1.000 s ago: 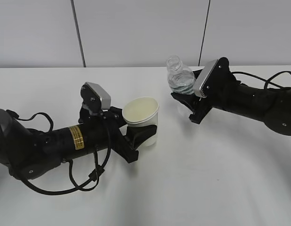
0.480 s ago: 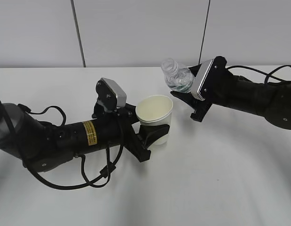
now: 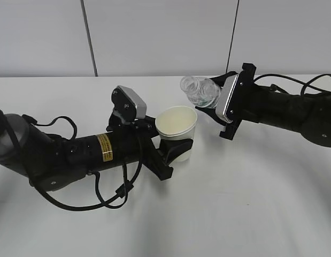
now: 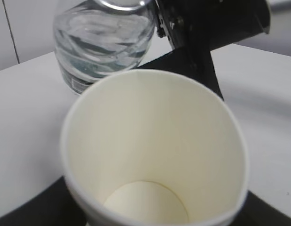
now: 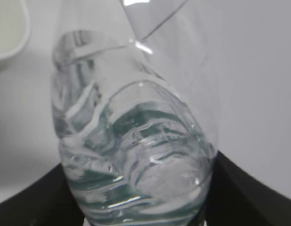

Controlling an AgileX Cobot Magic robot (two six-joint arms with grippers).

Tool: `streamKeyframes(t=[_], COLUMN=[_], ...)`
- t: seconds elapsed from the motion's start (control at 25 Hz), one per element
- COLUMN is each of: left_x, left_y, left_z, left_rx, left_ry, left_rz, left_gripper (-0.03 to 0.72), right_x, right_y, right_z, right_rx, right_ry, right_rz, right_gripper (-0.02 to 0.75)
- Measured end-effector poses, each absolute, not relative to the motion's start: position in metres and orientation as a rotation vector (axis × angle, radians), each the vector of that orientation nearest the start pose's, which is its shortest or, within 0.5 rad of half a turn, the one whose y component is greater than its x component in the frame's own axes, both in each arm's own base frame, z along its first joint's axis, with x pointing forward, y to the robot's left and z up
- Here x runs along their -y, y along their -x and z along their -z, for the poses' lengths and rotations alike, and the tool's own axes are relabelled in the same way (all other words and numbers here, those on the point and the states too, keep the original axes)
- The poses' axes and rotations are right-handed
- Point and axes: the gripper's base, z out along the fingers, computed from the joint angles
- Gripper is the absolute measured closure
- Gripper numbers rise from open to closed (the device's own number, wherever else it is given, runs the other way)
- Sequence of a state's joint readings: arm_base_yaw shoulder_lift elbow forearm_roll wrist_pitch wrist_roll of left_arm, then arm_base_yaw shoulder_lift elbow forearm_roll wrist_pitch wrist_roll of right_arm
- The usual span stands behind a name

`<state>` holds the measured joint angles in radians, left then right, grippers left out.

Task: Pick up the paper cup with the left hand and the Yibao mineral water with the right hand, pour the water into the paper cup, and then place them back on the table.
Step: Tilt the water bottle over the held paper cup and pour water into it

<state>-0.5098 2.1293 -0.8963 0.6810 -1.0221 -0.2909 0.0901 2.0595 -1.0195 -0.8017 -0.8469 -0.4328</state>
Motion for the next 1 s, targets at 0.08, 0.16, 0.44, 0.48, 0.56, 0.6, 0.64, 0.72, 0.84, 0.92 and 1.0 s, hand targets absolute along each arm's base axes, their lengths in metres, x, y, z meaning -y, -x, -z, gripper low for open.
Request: streamKeyframes(t=[0.08, 0.16, 0.44, 0.48, 0.56, 0.6, 0.64, 0.72, 0.84, 0.92, 1.0], left_x=[0.228, 0.228, 0.228, 0.228, 0.228, 0.228, 0.228, 0.228, 0.229, 0.230, 0.231], left_y=[-0.308, -0.310, -0.311, -0.311, -0.311, -0.311, -0.311, -0.311, -0.311, -0.310, -0.309], left_z=[-0.104, -0.104, -0.104, -0.104, -0.104, -0.104, -0.104, -0.104, -0.104, -0.104, -0.104], left_rx=[-1.591, -1.596, -1.606, -1.607, -1.608, -1.609, -1.609, -1.609, -1.609, -1.608, -1.607], left_ry=[-0.936, -0.938, -0.930, -0.929, -0.929, -0.928, -0.928, -0.928, -0.928, -0.931, -0.934], left_rz=[0.792, 0.786, 0.776, 0.775, 0.775, 0.774, 0.774, 0.774, 0.775, 0.777, 0.779], left_gripper=[0.276, 0.276, 0.276, 0.276, 0.276, 0.276, 0.276, 0.276, 0.276, 0.276, 0.276], right_x=[-0.085, -0.085, -0.085, -0.085, -0.084, -0.084, -0.084, -0.084, -0.083, -0.083, -0.082], right_y=[-0.397, -0.397, -0.397, -0.397, -0.396, -0.397, -0.397, -0.397, -0.397, -0.398, -0.398], right_z=[-0.141, -0.142, -0.153, -0.158, -0.159, -0.159, -0.159, -0.159, -0.159, -0.159, -0.160], right_rx=[-1.282, -1.267, -1.227, -1.209, -1.193, -1.190, -1.182, -1.173, -1.163, -1.152, -1.123], right_ry=[1.283, 1.296, 1.304, 1.312, 1.326, 1.331, 1.340, 1.347, 1.357, 1.364, 1.387], right_rz=[0.153, 0.170, 0.204, 0.228, 0.249, 0.256, 0.269, 0.288, 0.311, 0.327, 0.372], right_gripper=[0.263, 0.263, 0.263, 0.263, 0.263, 0.263, 0.263, 0.263, 0.263, 0.263, 0.263])
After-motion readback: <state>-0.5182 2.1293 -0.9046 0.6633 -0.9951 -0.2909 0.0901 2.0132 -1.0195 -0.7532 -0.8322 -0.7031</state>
